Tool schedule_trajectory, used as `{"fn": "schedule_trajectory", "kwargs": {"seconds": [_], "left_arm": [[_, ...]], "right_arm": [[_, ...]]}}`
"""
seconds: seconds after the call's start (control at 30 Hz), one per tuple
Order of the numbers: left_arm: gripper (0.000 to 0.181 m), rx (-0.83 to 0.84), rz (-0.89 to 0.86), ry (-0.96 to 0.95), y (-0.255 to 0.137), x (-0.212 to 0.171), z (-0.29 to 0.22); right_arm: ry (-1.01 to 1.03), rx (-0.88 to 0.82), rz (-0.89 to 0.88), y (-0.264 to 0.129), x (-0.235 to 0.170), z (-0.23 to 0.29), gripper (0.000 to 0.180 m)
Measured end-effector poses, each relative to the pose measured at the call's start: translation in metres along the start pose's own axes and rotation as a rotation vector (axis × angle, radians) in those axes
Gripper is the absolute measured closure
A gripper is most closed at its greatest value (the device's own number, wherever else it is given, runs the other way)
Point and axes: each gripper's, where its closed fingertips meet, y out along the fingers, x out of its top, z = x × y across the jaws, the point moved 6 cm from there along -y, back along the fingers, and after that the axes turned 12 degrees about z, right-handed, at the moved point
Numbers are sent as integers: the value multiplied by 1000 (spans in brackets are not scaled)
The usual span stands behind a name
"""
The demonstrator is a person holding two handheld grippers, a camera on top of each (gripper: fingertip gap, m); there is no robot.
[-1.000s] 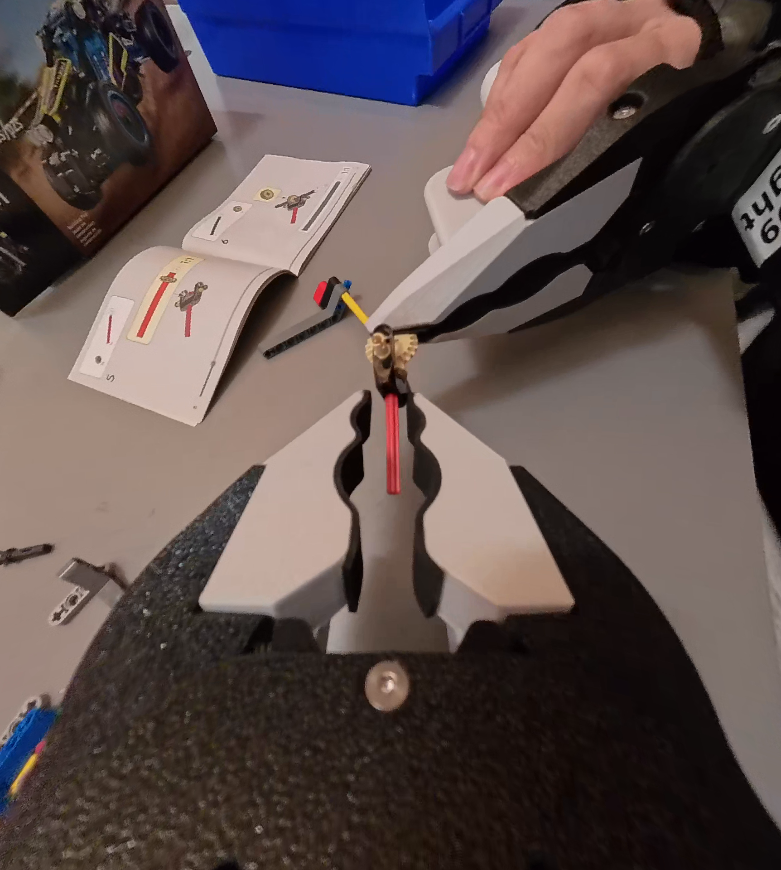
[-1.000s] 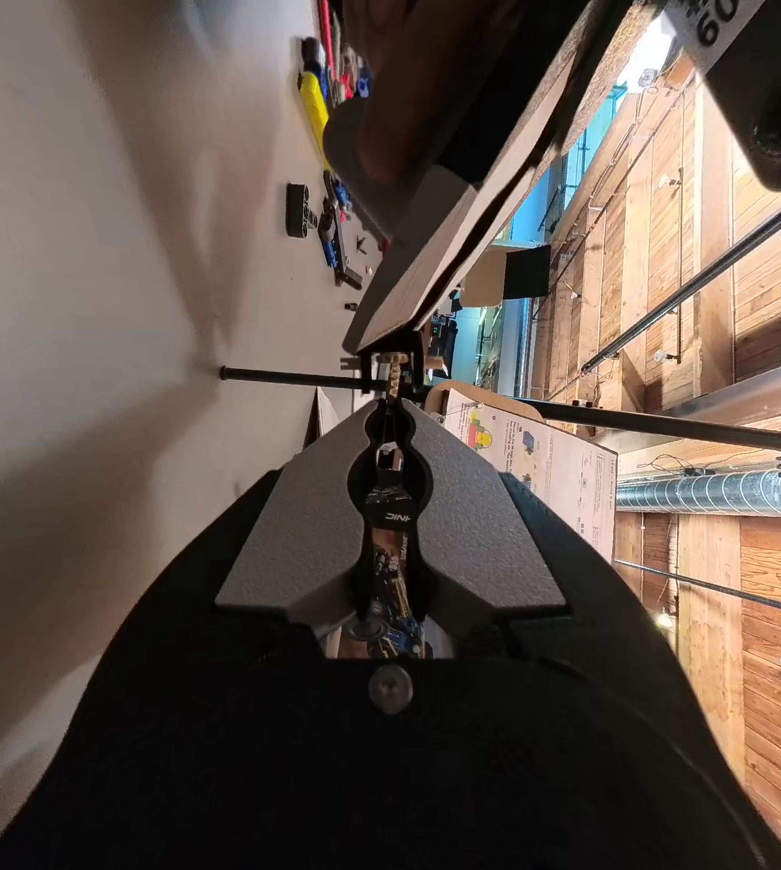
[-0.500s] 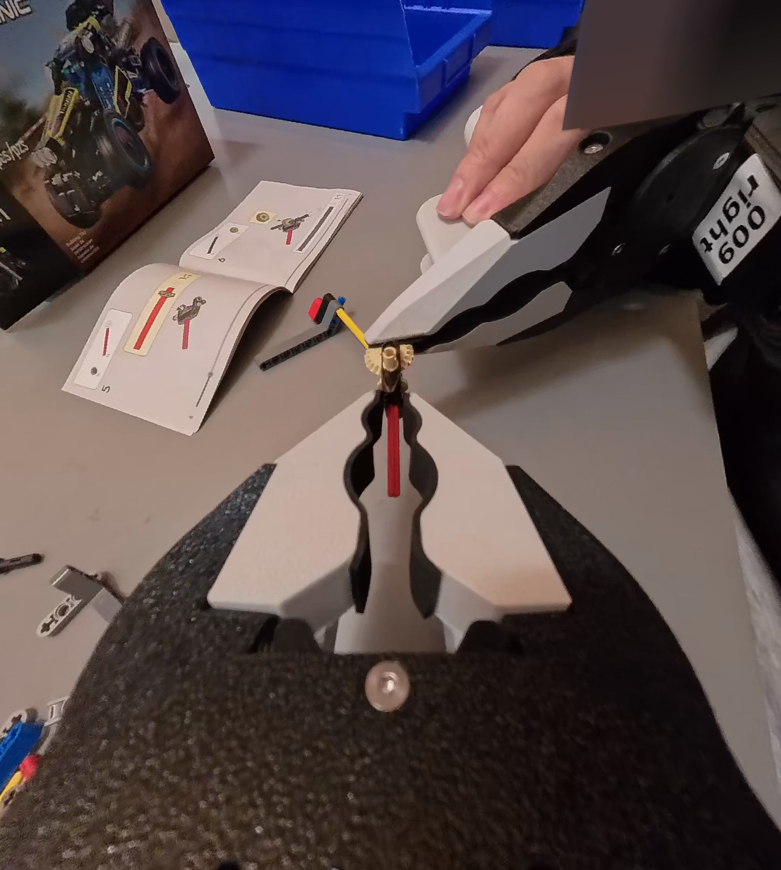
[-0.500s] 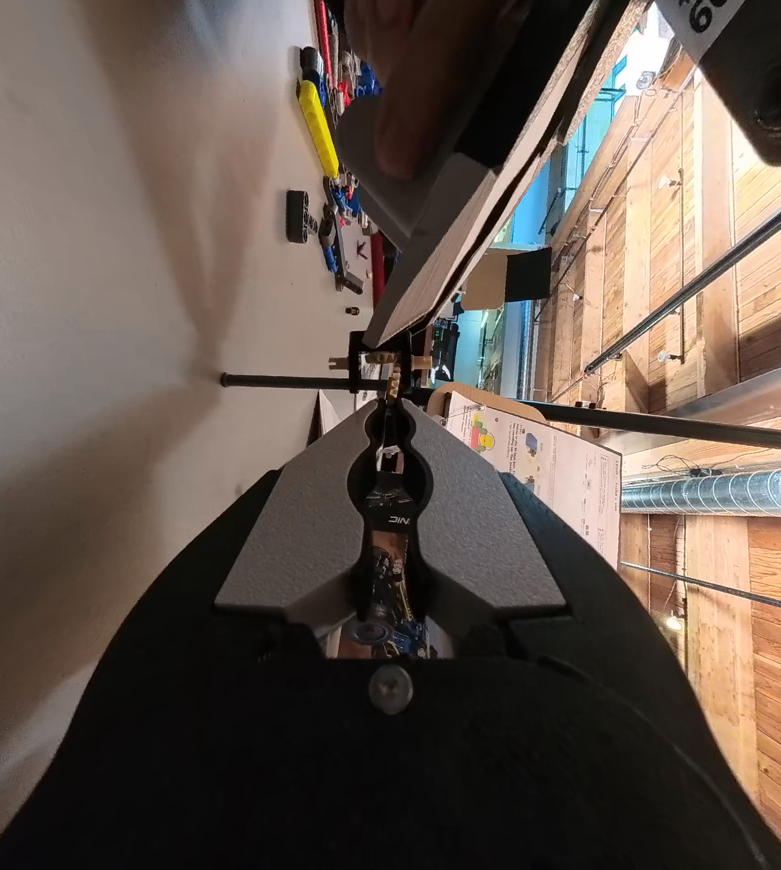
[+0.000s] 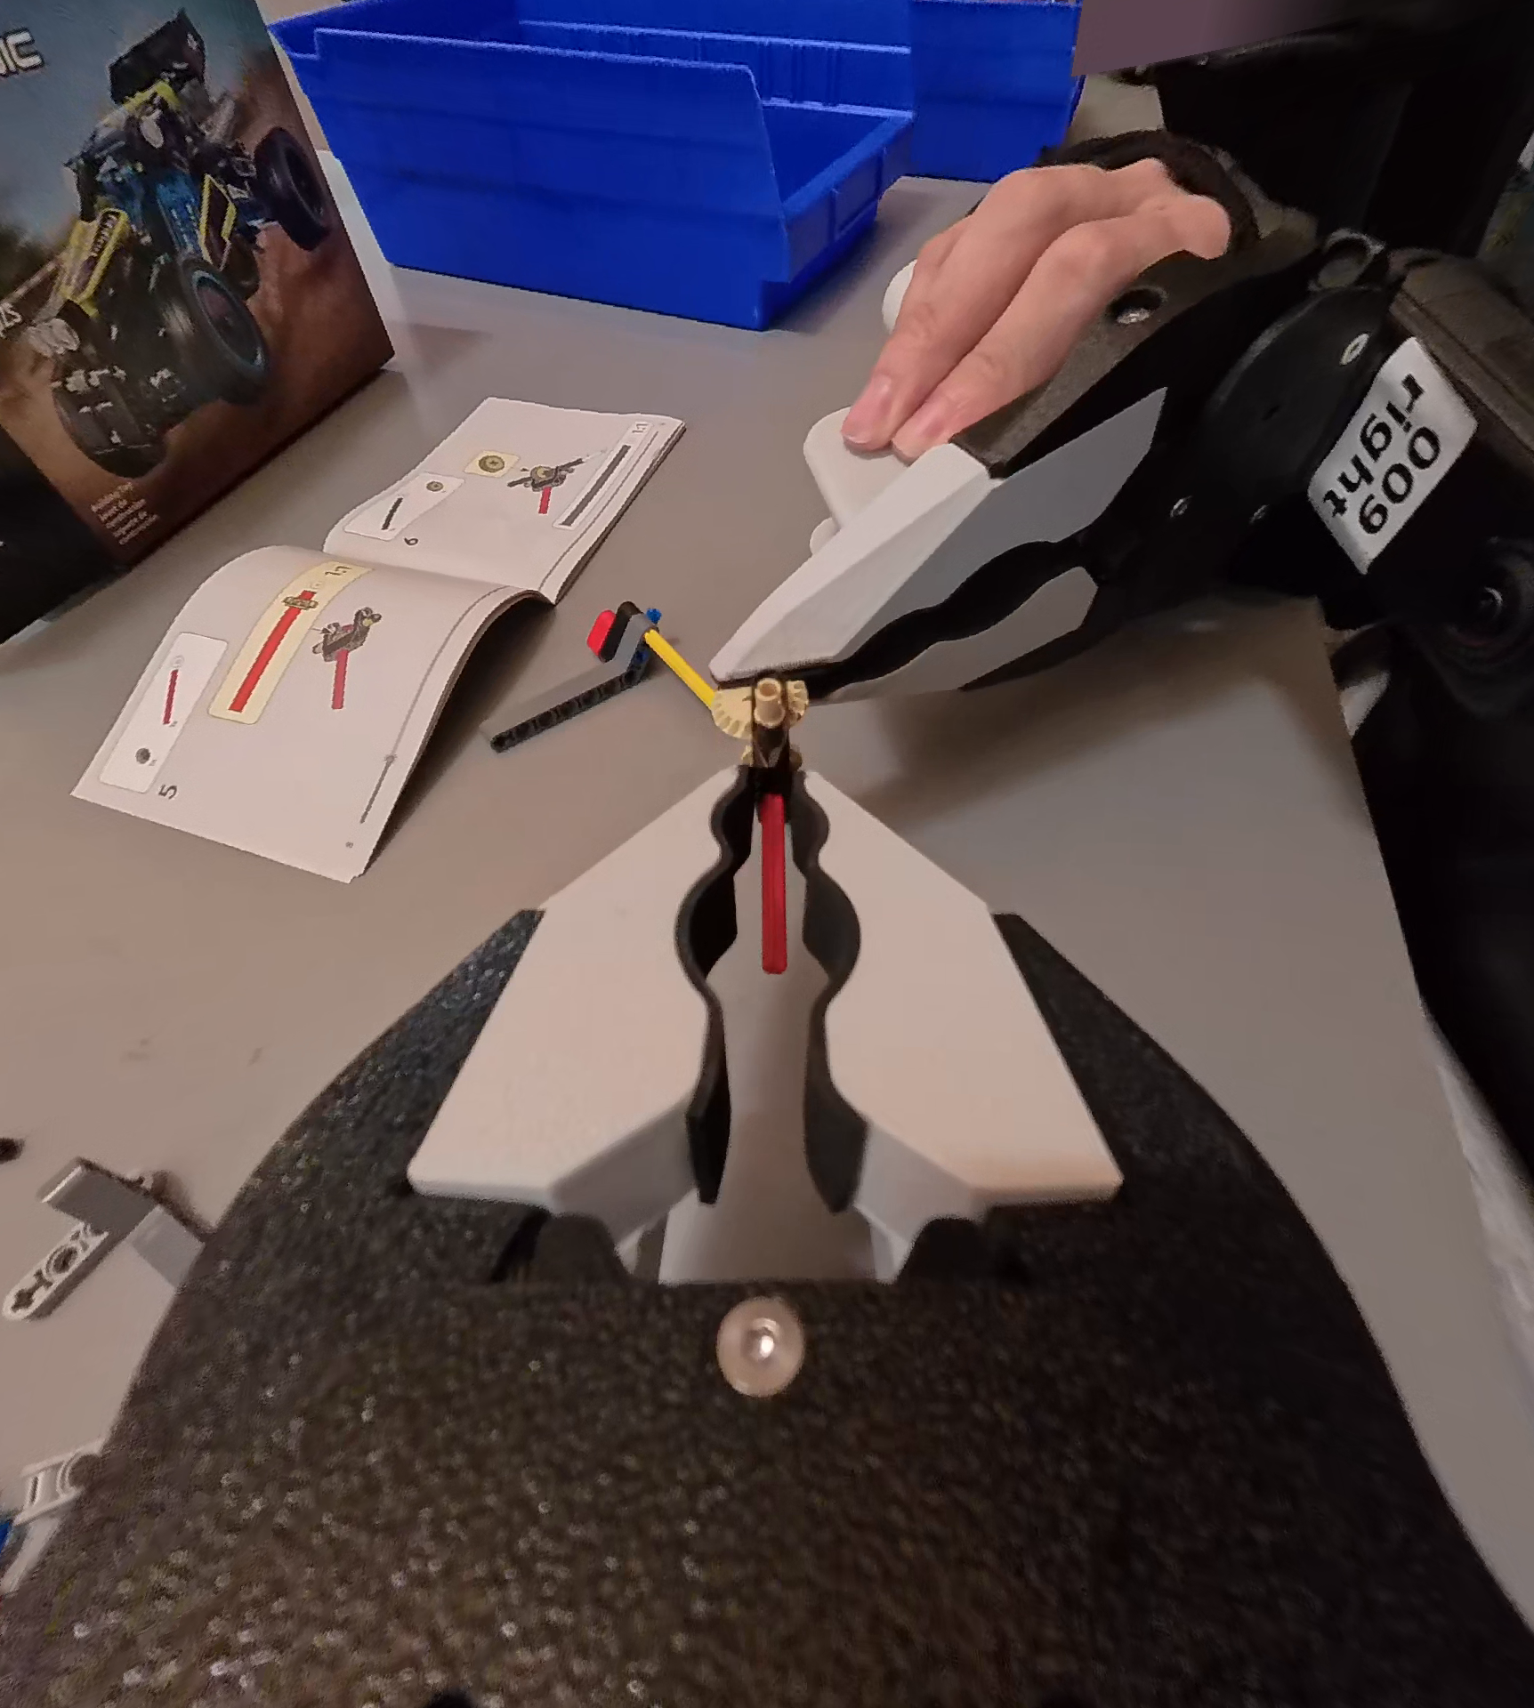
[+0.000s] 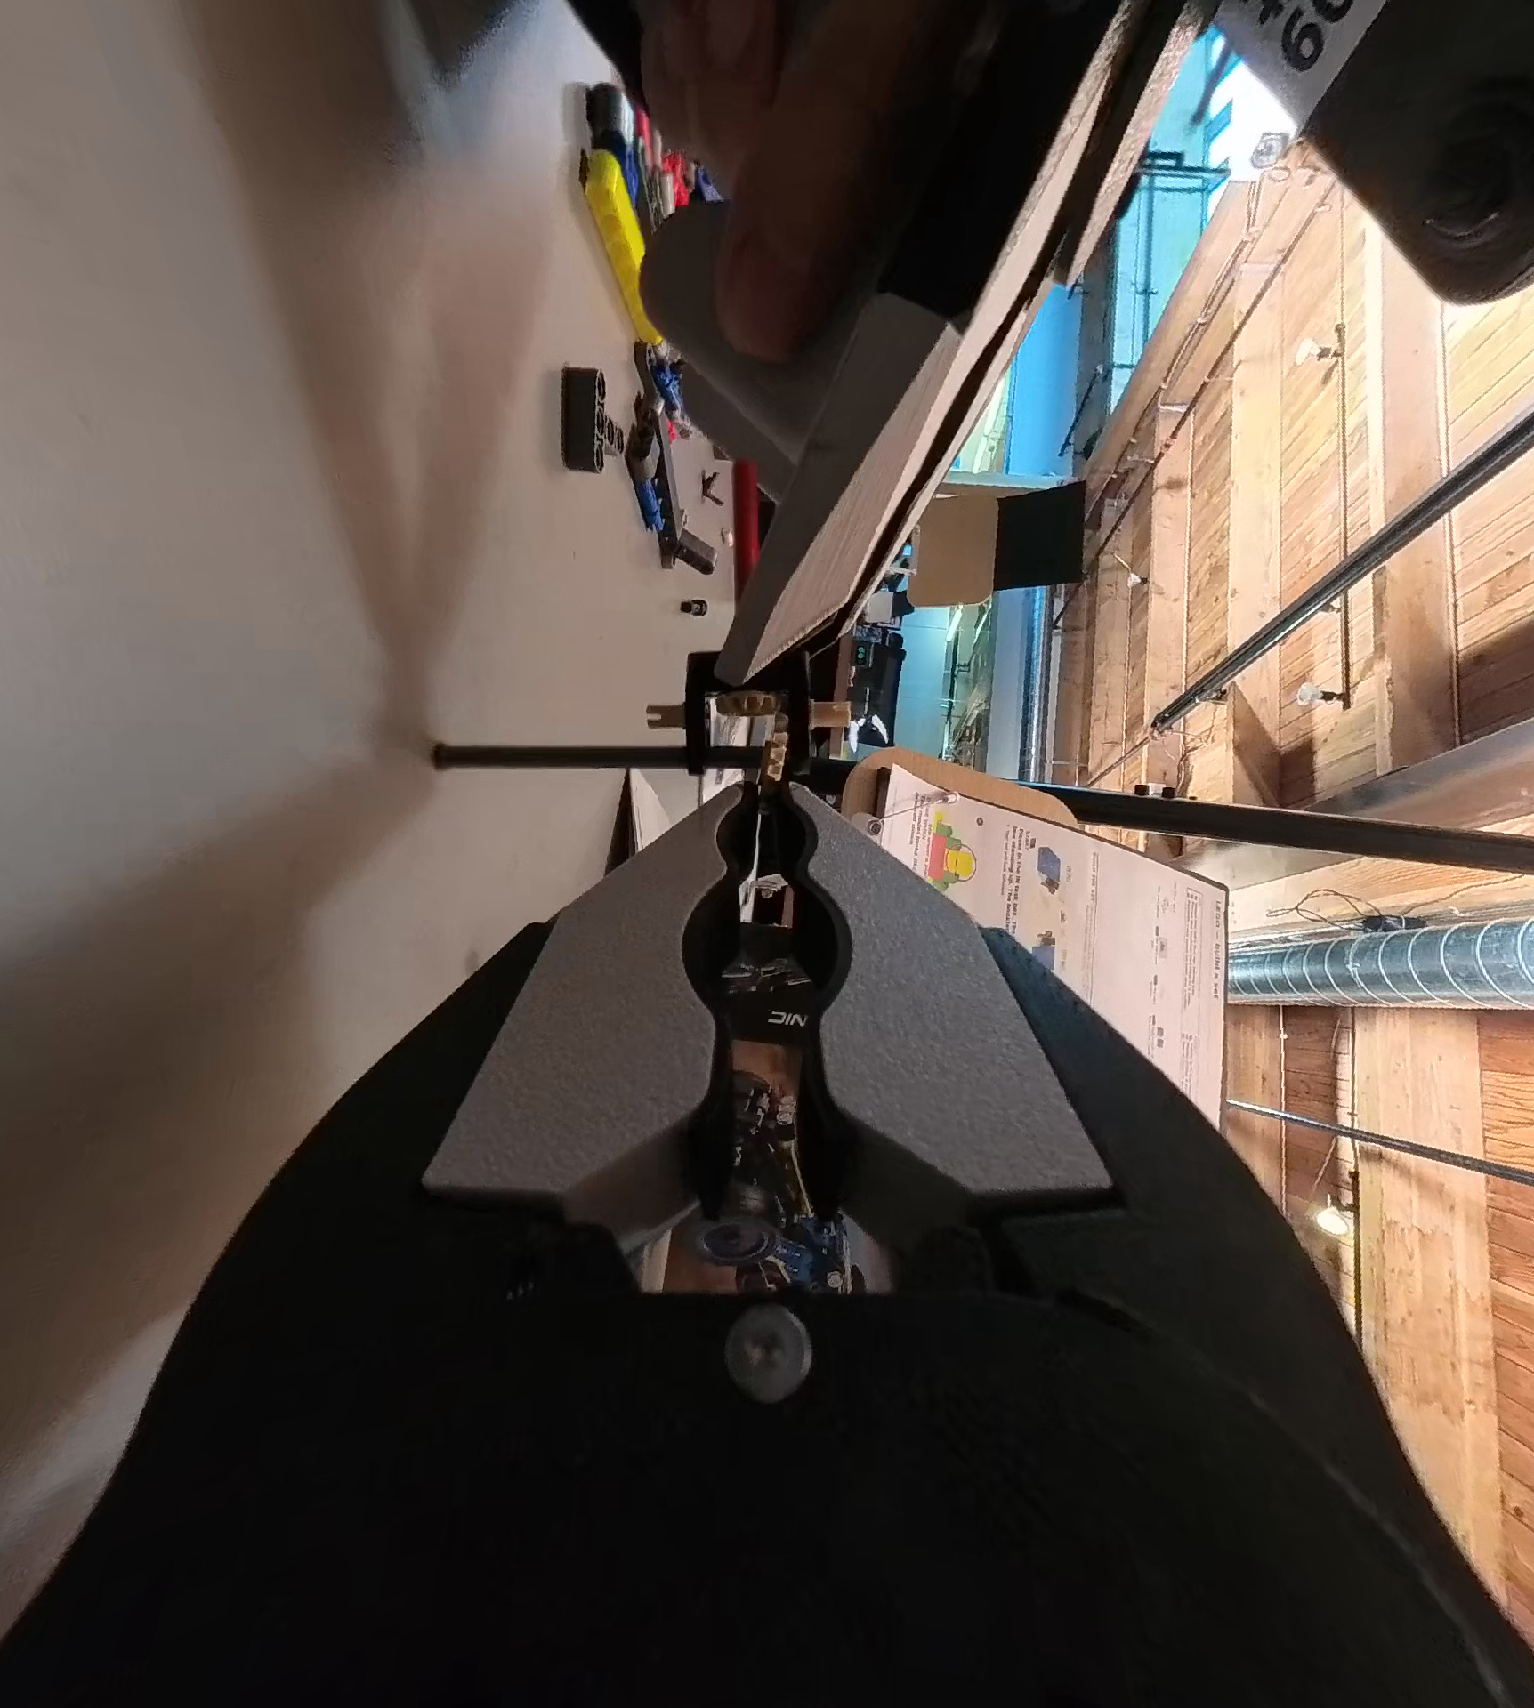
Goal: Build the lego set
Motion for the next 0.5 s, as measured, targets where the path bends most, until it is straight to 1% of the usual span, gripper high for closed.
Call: {"fn": "schedule_trajectory", "kwargs": {"seconds": [0.23,0.5], "left_arm": [[175,-35,3,27,6,4,6],[176,-111,33,32,22,17,19]], "right_arm": [[11,8,22,0,-6,1,179],[56,23,65,2,-26,1,179]]}}
